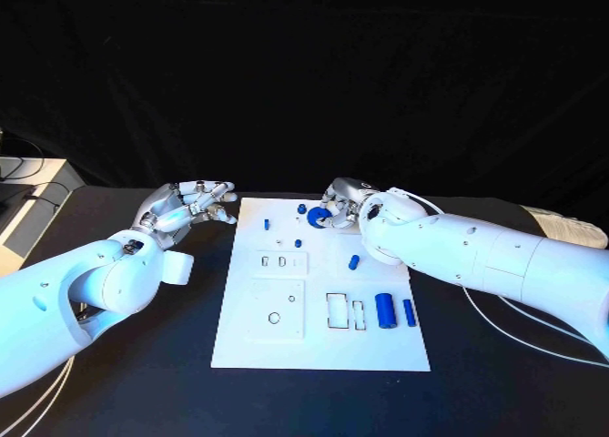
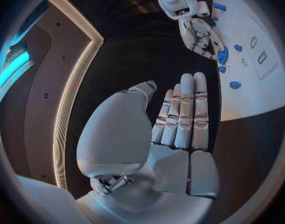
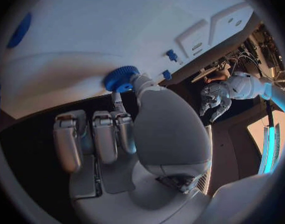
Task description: Assemble the parts on the task board
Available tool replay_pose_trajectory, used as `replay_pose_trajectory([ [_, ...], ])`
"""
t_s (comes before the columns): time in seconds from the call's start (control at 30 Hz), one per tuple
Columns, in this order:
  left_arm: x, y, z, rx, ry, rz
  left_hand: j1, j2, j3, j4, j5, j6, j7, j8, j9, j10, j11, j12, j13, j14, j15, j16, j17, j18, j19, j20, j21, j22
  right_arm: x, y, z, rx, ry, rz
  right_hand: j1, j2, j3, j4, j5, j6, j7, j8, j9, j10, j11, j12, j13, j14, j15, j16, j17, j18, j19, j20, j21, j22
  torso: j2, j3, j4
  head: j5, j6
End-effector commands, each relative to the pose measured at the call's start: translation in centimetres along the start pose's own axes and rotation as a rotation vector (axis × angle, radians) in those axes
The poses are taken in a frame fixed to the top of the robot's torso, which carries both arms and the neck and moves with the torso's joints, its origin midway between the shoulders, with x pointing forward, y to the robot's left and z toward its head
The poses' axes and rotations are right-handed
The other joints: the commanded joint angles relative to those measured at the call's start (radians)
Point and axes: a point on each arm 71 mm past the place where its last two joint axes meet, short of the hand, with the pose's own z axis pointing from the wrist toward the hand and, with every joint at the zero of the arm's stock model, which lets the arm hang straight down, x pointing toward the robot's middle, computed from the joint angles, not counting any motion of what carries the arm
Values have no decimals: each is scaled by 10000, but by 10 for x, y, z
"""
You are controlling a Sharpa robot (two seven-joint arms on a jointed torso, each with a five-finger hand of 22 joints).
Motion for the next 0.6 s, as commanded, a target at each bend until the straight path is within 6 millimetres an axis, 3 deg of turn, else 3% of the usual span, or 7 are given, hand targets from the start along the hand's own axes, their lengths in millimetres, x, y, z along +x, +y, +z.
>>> replay_pose_trajectory([
  [0.03, 2, -1, 1, 75, 146, -35, 20, -71, 71, -7, -54, 51, 0, -69, 9, -74, -6, -41, -7, -97, 5, 44, 12, 25, -62, 9, 66, 14, 5, 0, -1, -43, 480, -255, 92, 34, 112, -19, 90, 106, -3, 32, 17, 1046, -29, 22, 2635, 1030, -21, 56, 2507, -69, 1048, 34, 54, 2634, -6, -2, -4, -1, 1],
  [0.27, 2, -1, 1, 77, 144, -35, 23, -65, 80, -8, -52, 52, 0, -69, 9, -74, -6, -41, -7, -99, 5, 46, 14, 25, -65, 9, 71, 17, 2, 1, -1, -170, 57, -113, 230, 286, 835, -73, 138, 418, -97, 125, 32, 1046, -115, 22, 2635, 1030, -96, 56, 2507, -69, 1048, -26, 54, 2634, -5, 1, -4, -2, 10],
  [0.6, 1, -1, 1, 68, 123, -26, 27, -59, 87, -10, -50, 53, 0, -70, 10, -74, -6, -41, -7, -100, 5, 48, 16, 26, -68, 9, 76, 20, -8, 1, -7, -275, -1220, 87, 135, 217, 1238, -157, 182, 678, -189, 237, 69, 1046, -200, 22, 2635, 1032, -176, 57, 2514, -69, 1048, -99, 54, 2634, -16, 1, 5, 4, 60],
])
